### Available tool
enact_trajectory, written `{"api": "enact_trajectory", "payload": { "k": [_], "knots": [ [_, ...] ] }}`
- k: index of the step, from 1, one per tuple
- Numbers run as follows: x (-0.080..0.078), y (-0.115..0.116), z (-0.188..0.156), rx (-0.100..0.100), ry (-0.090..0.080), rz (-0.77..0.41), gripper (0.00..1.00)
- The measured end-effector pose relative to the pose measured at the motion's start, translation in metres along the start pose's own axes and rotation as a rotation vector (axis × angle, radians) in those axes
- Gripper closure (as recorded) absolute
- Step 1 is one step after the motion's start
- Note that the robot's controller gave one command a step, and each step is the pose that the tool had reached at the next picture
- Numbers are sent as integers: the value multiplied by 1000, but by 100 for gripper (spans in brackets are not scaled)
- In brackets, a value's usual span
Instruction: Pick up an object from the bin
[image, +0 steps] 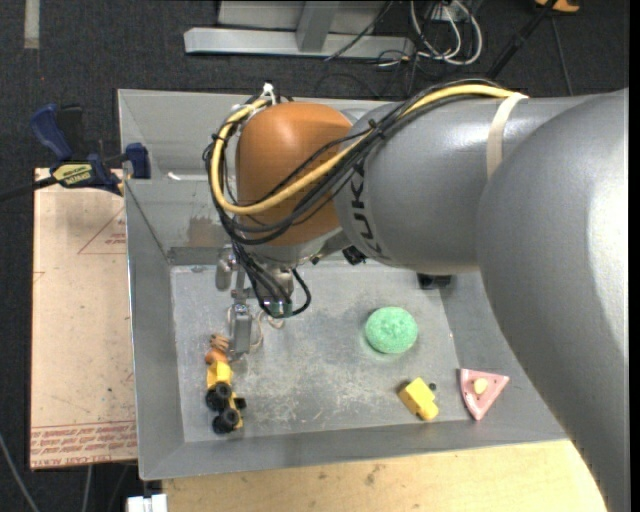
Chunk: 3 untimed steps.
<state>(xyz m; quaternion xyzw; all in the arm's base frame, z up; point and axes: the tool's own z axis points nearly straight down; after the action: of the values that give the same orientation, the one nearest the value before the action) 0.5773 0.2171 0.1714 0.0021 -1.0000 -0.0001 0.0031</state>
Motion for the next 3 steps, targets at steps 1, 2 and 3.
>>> {"api": "enact_trajectory", "payload": {
  "k": [1,2,3],
  "knots": [
    [-2,-1,-5,-1,-7,4,0],
    [17,-1,41,-1,-14,-215,0],
    [37,1,59,1,-4,-643,0]
  ]
}}
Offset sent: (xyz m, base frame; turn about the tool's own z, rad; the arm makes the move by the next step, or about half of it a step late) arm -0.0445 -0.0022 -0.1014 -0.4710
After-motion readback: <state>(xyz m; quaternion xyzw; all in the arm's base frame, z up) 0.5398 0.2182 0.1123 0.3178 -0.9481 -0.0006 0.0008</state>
